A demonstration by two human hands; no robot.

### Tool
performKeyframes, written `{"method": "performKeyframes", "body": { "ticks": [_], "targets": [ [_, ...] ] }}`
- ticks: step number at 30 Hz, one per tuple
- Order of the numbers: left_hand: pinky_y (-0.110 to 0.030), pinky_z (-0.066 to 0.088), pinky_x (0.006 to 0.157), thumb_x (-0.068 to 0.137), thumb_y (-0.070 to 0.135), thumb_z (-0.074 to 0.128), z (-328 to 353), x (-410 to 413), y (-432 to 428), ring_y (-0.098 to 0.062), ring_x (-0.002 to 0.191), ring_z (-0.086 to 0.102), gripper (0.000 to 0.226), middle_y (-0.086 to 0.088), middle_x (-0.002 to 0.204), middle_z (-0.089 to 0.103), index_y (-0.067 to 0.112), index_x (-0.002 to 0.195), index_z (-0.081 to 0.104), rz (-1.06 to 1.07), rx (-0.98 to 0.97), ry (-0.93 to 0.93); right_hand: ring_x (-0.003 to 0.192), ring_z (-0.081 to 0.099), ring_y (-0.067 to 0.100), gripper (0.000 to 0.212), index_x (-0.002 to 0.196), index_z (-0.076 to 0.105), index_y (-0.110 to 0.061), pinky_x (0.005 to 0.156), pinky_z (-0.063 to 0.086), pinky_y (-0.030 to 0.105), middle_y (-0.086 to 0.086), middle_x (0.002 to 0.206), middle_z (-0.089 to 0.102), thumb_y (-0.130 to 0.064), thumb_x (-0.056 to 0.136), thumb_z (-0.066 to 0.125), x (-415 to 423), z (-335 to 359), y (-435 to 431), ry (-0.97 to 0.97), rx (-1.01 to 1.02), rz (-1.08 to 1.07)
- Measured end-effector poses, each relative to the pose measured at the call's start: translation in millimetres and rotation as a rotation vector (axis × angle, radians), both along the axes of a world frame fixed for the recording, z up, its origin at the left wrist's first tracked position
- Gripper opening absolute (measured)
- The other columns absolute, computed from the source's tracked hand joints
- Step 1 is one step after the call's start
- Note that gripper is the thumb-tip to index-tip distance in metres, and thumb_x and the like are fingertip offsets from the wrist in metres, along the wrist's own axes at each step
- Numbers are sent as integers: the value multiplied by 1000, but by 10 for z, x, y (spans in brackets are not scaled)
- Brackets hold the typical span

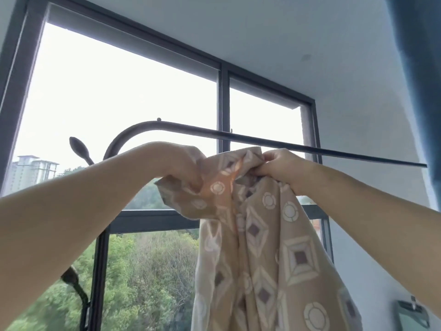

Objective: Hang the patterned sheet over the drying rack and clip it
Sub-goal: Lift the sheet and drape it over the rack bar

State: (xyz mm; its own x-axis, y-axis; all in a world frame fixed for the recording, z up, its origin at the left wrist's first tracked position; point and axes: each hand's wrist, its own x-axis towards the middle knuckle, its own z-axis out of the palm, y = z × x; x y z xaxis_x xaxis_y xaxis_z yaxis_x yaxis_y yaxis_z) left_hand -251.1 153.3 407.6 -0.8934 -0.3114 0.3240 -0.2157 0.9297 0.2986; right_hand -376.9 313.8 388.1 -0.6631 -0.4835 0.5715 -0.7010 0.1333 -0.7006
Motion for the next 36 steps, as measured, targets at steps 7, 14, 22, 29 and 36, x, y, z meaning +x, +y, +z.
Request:
{"method": "performKeyframes", "body": {
  "ticks": [7,14,22,29,36],
  "targets": [
    [-14,42,39,90,23,61,175,-32,-33,-6,44,50,17,3,56,52,13,77,61,-275,371,658,80,60,21,6,79,61,-17,63,49,23,7,87,64,-13,80,65,6,486,123,358,-349,-315],
    [-42,49,88,76,30,72,-158,-181,-38,-22,92,65,35,-1,91,69,17,105,58,-655,542,368,64,55,13,11,81,62,-12,53,46,19,0,70,56,-1,80,64,148,126,29,327,-161,-83],
    [-42,54,87,70,7,79,-382,-463,182,-31,96,67,39,-17,104,69,0,105,64,-396,620,372,55,59,5,16,87,63,-13,49,48,14,-1,72,60,-6,77,73,209,107,-49,166,-212,114],
    [-32,56,70,74,-2,73,-341,-364,124,-22,71,65,15,-9,79,67,8,80,63,-338,715,579,76,64,18,64,124,39,-20,68,56,32,10,103,64,-37,74,75,176,79,65,-38,110,117],
    [-32,55,73,74,-1,73,-258,-220,-21,-21,72,64,16,-9,82,67,7,85,65,-321,690,613,68,63,21,26,81,67,-6,61,50,27,4,73,66,-31,79,73,58,59,264,266,301,-228]
  ]
}}
